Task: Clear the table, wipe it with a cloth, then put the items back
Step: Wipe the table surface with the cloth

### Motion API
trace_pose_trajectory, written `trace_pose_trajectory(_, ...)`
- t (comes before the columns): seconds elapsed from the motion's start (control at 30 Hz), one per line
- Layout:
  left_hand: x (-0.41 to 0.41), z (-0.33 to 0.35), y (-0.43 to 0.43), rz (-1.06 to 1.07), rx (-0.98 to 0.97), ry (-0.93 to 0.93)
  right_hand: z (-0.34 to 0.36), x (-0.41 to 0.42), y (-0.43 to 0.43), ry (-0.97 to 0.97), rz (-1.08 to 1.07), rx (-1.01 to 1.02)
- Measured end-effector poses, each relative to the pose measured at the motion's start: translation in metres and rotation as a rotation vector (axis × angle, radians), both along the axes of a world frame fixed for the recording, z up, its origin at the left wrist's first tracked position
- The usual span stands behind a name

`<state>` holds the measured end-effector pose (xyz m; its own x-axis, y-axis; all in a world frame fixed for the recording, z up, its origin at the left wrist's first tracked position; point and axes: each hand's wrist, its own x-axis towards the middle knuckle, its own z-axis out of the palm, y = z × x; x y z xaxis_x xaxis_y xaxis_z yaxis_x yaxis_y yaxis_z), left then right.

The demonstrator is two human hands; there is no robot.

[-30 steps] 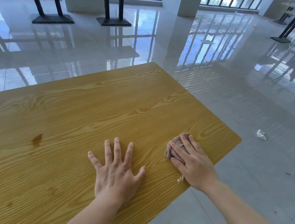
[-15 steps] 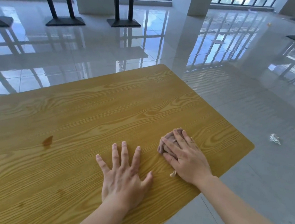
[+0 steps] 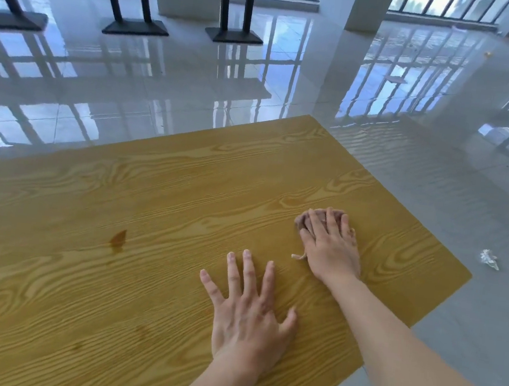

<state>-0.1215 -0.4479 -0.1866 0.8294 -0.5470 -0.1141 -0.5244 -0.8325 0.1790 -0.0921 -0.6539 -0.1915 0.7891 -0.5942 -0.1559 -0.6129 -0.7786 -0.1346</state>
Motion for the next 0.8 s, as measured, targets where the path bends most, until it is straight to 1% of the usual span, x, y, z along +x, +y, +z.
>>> trace_pose_trajectory(0.03, 0.001, 0.003, 0.0, -0.006, 0.012, 0.012, -0.001, 0.015, 0.01, -0.007, 0.014, -0.007)
trace_pose_trajectory(0.13, 0.003, 0.004, -0.001, -0.028, 0.041, 0.043, -0.004, 0.028, 0.048, -0.066, 0.303, 0.057)
trace_pose_trajectory(0.17, 0.002, 0.004, -0.001, -0.027, 0.038, 0.048, -0.005, 0.024, 0.051, -0.09, 0.382, 0.092)
trace_pose_trajectory(0.2, 0.002, 0.004, 0.0, -0.021, 0.027, 0.049, -0.004, 0.023, 0.047, -0.097, 0.414, 0.109)
trace_pose_trajectory(0.23, 0.002, 0.005, 0.003, -0.017, 0.012, 0.059, -0.002, 0.029, 0.038, -0.091, 0.401, 0.11)
trace_pose_trajectory(0.33, 0.008, 0.011, 0.015, -0.001, -0.063, 0.099, 0.003, 0.051, 0.031, -0.029, 0.222, 0.021)
trace_pose_trajectory(0.37, 0.009, 0.011, 0.022, 0.015, -0.086, 0.079, 0.004, 0.057, 0.047, -0.016, 0.24, -0.005)
trace_pose_trajectory(0.4, 0.01, 0.012, 0.032, 0.021, -0.103, 0.035, 0.004, 0.058, 0.067, -0.012, 0.326, -0.013)
trace_pose_trajectory(0.47, 0.006, 0.013, 0.057, 0.047, -0.129, -0.029, 0.001, 0.045, 0.099, -0.036, 0.584, -0.001)
trace_pose_trajectory(0.5, 0.002, 0.011, 0.072, 0.082, -0.128, -0.053, 0.0, 0.039, 0.104, -0.051, 0.687, -0.005)
trace_pose_trajectory(0.53, -0.001, 0.009, 0.089, 0.126, -0.123, -0.074, 0.0, 0.038, 0.101, -0.056, 0.737, -0.009)
trace_pose_trajectory(0.57, -0.004, 0.006, 0.107, 0.175, -0.117, -0.098, 0.0, 0.043, 0.095, -0.055, 0.736, -0.001)
trace_pose_trajectory(0.67, -0.016, 0.006, 0.168, 0.34, -0.106, -0.176, 0.001, 0.057, 0.093, -0.019, 0.565, -0.002)
trace_pose_trajectory(0.7, -0.022, 0.005, 0.186, 0.408, -0.101, -0.193, 0.0, 0.055, 0.102, -0.031, 0.542, -0.005)
trace_pose_trajectory(0.73, -0.03, 0.003, 0.201, 0.47, -0.092, -0.184, 0.0, 0.048, 0.113, -0.045, 0.563, 0.001)
trace_pose_trajectory(0.8, -0.048, -0.005, 0.221, 0.558, -0.069, -0.141, -0.001, 0.016, 0.137, -0.066, 0.712, 0.021)
